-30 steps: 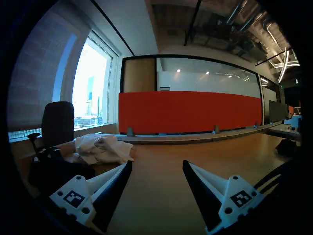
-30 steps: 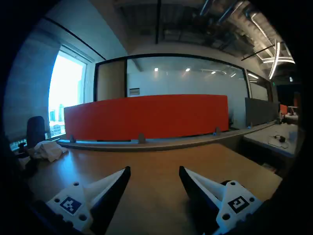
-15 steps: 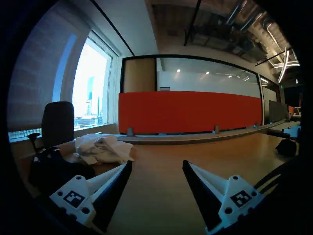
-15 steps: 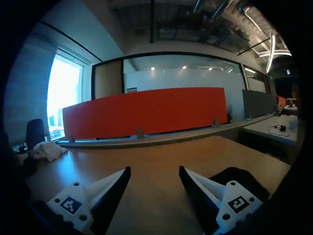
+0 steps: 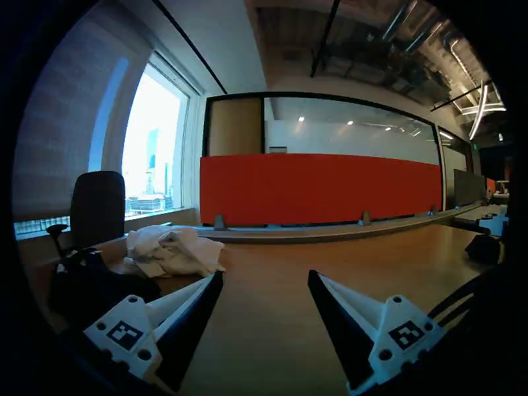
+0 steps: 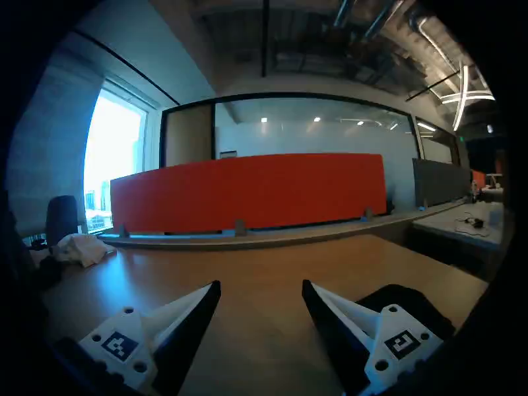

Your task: Fold towel

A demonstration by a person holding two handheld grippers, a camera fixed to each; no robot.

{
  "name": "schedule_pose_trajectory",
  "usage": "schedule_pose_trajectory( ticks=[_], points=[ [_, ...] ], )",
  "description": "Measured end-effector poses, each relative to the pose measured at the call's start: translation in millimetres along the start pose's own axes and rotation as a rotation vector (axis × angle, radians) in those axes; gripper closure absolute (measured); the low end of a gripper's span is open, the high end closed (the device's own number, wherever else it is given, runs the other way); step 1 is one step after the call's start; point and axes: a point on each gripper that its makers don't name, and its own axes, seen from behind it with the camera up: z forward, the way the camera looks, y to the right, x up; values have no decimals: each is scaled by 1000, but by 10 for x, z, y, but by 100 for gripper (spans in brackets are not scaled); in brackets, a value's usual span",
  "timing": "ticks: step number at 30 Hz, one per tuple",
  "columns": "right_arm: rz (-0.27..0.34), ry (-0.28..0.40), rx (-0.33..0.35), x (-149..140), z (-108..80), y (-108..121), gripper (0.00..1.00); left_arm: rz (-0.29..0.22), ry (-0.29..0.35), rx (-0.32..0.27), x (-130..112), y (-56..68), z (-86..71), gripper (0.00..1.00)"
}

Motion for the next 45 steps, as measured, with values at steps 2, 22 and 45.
schedule_pose_trajectory(
  ticks=[2, 22, 45],
  points=[
    [-9, 6, 3, 6, -16, -21, 5, 0, 0, 0, -1, -1, -2, 4],
    [-48, 29, 4, 39, -80, -78, 5, 0, 0, 0, 0, 1, -4, 4],
    [-70, 34, 3, 42, -90, -98, 4, 0, 0, 0, 1, 5, -2, 4]
  ],
)
